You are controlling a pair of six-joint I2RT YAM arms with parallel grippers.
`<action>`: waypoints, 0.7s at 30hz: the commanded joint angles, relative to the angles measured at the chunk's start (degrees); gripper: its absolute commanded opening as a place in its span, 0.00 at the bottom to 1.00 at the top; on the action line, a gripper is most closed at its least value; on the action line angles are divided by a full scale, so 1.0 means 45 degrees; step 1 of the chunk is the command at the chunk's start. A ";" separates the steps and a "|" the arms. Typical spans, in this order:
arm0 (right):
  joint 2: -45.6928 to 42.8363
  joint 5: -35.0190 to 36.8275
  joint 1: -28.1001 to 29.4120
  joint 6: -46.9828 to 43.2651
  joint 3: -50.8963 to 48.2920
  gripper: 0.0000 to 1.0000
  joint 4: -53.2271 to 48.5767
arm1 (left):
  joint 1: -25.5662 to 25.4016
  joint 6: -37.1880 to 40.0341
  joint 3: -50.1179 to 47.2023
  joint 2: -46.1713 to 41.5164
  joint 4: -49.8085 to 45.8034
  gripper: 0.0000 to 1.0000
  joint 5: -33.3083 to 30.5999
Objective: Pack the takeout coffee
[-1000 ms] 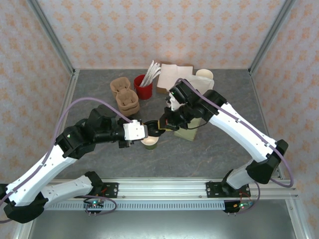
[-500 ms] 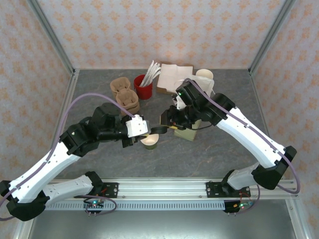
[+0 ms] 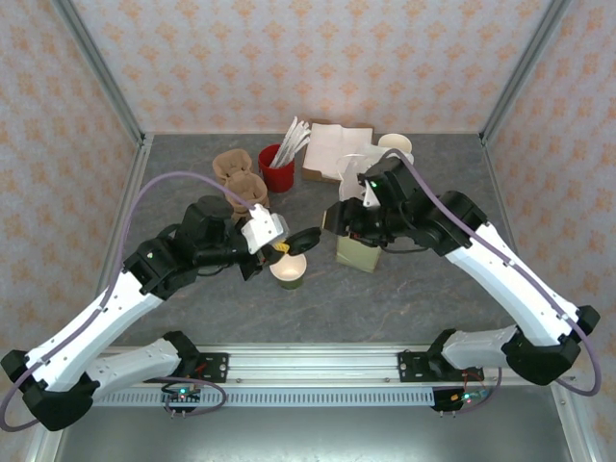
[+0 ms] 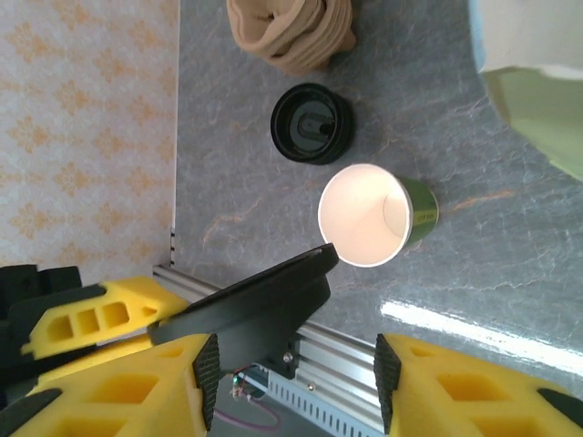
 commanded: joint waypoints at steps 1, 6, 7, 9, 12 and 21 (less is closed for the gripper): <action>-0.0532 0.0691 -0.0032 -0.0023 -0.0534 0.49 0.0482 | 0.0552 -0.2085 -0.0211 -0.0134 0.0423 0.12 0.0420; -0.1300 0.0101 -0.0004 0.0945 -0.2313 0.47 0.2486 | 0.1815 -0.4507 0.0217 0.0516 -0.0930 0.13 0.1463; -0.1357 0.0107 0.0084 0.1133 -0.2618 0.47 0.2782 | 0.2009 -0.5033 0.0087 0.0568 -0.0921 0.13 0.1738; -0.1393 0.0347 0.0394 0.1376 -0.3034 0.47 0.3140 | 0.2246 -0.5976 -0.0315 0.0551 -0.0727 0.13 0.2151; -0.1357 0.0963 0.1159 0.1683 -0.3465 0.47 0.3704 | 0.2616 -0.7426 -0.0874 0.0570 -0.0455 0.13 0.2769; -0.1253 0.2252 0.2143 0.3539 -0.5891 0.47 0.6325 | 0.3994 -1.0198 -0.2507 0.0370 -0.0100 0.12 0.4492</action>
